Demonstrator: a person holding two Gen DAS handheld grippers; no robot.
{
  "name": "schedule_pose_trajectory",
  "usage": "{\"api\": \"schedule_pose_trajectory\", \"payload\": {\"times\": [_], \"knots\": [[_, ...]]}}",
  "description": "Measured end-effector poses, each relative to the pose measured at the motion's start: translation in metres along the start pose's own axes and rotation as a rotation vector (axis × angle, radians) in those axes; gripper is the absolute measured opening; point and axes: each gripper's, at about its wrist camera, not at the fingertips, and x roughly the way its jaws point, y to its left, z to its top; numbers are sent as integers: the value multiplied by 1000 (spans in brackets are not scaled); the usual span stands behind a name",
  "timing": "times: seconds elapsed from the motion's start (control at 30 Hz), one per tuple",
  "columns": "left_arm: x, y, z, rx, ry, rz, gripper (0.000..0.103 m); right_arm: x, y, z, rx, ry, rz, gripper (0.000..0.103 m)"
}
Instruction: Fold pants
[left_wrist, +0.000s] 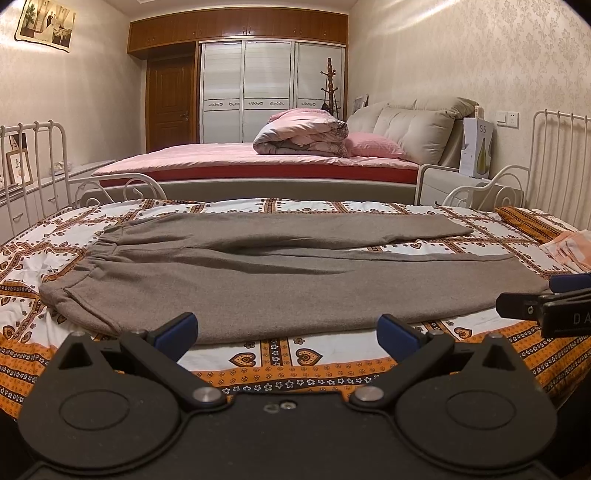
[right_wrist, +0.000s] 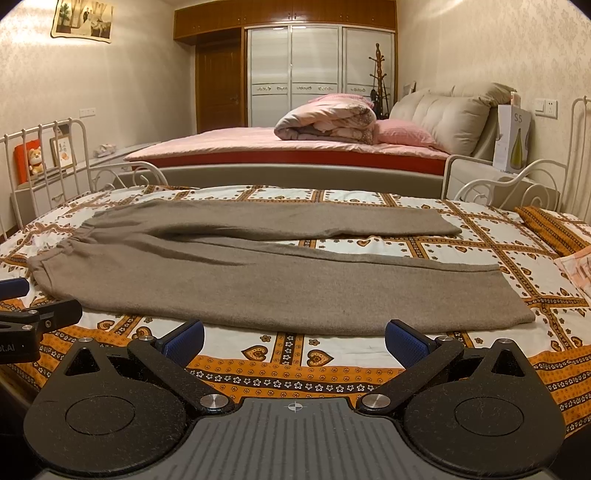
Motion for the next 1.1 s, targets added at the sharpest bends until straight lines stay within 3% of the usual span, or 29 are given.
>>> {"api": "schedule_pose_trajectory", "payload": {"times": [1.1], "knots": [[-1,-2,-1,13,0,-5,97,1,-1,0,10,-4,-1,103]]}}
